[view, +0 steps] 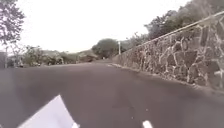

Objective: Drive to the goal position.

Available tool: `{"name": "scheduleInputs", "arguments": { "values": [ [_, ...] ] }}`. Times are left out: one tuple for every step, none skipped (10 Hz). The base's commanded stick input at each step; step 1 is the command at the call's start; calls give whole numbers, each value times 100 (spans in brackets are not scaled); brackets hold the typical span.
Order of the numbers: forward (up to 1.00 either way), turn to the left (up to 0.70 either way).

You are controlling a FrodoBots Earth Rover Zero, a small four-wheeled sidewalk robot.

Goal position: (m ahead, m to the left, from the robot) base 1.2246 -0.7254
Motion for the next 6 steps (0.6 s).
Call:
{"name": "scheduleInputs", "arguments": {
  "values": [
    [50,0],
    [50,0],
    [50,0],
    [50,0],
    [50,0],
    [50,0]
  ]
}}
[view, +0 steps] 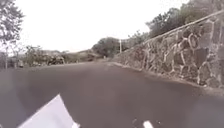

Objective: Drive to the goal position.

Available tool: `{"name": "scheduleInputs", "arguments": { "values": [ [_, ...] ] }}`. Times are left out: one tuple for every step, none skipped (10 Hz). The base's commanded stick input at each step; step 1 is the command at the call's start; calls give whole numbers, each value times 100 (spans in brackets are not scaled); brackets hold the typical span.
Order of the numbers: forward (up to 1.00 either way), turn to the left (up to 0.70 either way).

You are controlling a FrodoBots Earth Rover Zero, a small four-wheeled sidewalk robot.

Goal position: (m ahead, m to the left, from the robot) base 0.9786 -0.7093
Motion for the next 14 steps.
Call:
{"name": "scheduleInputs", "arguments": {
  "values": [
    [50,0],
    [50,0],
    [50,0],
    [50,0],
    [50,0],
    [50,0],
    [50,0],
    [50,0],
    [50,0],
    [50,0],
    [50,0],
    [50,0],
    [50,0],
    [50,0]
  ]
}}
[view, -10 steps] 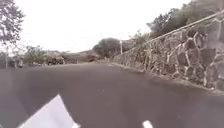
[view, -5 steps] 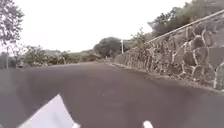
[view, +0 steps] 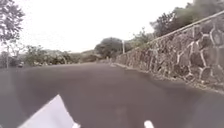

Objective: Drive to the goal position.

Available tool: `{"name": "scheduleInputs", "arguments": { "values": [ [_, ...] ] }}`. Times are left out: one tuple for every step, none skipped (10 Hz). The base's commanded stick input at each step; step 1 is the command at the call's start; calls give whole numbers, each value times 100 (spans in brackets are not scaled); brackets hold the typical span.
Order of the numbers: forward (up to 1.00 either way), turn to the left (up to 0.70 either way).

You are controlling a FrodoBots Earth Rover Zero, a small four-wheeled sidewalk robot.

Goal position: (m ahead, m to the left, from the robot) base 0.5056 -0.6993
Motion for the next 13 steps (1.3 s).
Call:
{"name": "scheduleInputs", "arguments": {
  "values": [
    [50,0],
    [50,0],
    [50,0],
    [50,0],
    [50,0],
    [50,0],
    [50,0],
    [50,0],
    [50,0],
    [50,0],
    [50,0],
    [50,0],
    [50,0]
  ]
}}
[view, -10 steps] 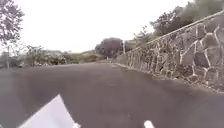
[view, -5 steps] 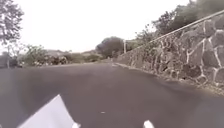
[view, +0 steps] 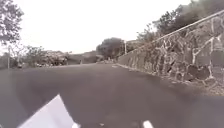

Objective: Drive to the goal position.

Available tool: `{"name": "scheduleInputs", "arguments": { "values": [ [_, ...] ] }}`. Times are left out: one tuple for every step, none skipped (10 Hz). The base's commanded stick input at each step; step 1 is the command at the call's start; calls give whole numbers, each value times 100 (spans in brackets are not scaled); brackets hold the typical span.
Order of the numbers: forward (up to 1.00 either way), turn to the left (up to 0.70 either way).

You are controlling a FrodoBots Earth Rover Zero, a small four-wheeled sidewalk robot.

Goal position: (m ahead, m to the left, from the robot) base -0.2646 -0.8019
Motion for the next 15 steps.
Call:
{"name": "scheduleInputs", "arguments": {
  "values": [
    [50,0],
    [50,0],
    [50,0],
    [50,0],
    [50,0],
    [50,0],
    [50,0],
    [50,0],
    [50,0],
    [50,0],
    [50,-5],
    [50,-23],
    [50,-42],
    [50,0],
    [50,0]
  ]
}}
